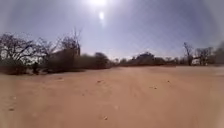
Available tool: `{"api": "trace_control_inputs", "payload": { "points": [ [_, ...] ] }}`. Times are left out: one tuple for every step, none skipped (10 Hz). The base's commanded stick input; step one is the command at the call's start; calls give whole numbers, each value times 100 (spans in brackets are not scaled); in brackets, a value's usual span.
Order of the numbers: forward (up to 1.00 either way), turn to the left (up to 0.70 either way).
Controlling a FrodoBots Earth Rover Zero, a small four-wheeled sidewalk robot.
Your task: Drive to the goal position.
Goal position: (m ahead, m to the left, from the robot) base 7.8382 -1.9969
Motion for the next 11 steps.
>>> {"api": "trace_control_inputs", "payload": {
  "points": [
    [85, -15],
    [85, -28],
    [85, -34],
    [85, -34],
    [85, -34],
    [85, -34],
    [85, 0],
    [85, 0],
    [85, 0],
    [85, 0],
    [85, 0]
  ]
}}
